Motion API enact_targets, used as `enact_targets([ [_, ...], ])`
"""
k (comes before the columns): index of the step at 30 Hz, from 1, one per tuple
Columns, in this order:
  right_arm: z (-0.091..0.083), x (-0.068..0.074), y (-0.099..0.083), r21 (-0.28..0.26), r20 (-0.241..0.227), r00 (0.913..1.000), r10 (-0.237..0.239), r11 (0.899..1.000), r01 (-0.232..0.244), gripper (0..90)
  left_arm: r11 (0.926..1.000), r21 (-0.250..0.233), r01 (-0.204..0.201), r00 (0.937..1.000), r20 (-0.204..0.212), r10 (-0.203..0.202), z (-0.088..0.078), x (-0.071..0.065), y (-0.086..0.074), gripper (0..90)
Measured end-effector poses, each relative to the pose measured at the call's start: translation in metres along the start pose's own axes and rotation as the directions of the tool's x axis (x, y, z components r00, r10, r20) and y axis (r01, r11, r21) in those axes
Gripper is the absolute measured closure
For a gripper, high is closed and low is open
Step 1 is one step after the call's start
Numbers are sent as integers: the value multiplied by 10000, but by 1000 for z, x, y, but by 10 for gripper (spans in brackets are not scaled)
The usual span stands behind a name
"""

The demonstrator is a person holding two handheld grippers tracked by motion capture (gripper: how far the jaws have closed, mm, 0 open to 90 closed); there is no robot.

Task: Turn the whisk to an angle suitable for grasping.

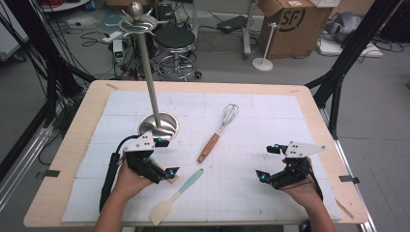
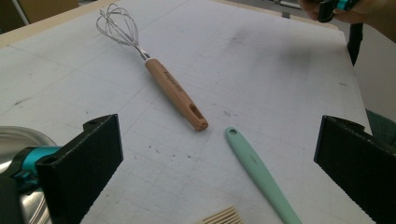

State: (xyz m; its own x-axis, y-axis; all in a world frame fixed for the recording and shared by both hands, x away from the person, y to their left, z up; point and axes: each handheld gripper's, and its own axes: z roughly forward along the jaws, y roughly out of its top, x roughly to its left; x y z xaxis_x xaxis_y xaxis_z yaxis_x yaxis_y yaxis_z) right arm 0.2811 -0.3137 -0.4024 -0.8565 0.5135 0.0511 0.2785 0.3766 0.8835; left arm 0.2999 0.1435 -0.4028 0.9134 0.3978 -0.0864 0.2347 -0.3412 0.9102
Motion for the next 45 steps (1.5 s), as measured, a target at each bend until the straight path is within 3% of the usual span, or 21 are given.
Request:
enact_targets([
  [15,-3,-1,0,14,93,9999,97,10000,-97,21,9993,369,-21,10000,-79,24,6,-3,-1,17],
  [20,-6,-2,0,-159,153,9999,46,9999,-44,21,9993,325,170,9995,-259,-162,7,-2,2,17],
  [25,-5,-3,0,-40,88,9999,89,10000,-88,21,9968,780,193,9990,-417,-161,11,-4,4,17],
  [29,-5,-3,0,1,95,9999,66,10000,-66,21,9965,799,249,9990,-380,-219,14,-4,6,17],
  [32,-5,-5,-1,39,111,9999,24,10000,-25,21,9951,847,503,9982,-375,-472,20,-2,6,16],
  [39,-6,-6,-2,24,173,9998,16,10000,-16,21,9906,1341,282,9992,-326,-241,35,-2,19,17],
  [42,-6,-7,-2,26,16,10000,13,10000,-14,21,9855,1614,531,9981,-393,-474,41,1,27,17],
  [45,-4,-7,-2,82,-4,10000,17,10000,-17,21,9827,1776,522,9978,-502,-439,47,4,38,17],
])
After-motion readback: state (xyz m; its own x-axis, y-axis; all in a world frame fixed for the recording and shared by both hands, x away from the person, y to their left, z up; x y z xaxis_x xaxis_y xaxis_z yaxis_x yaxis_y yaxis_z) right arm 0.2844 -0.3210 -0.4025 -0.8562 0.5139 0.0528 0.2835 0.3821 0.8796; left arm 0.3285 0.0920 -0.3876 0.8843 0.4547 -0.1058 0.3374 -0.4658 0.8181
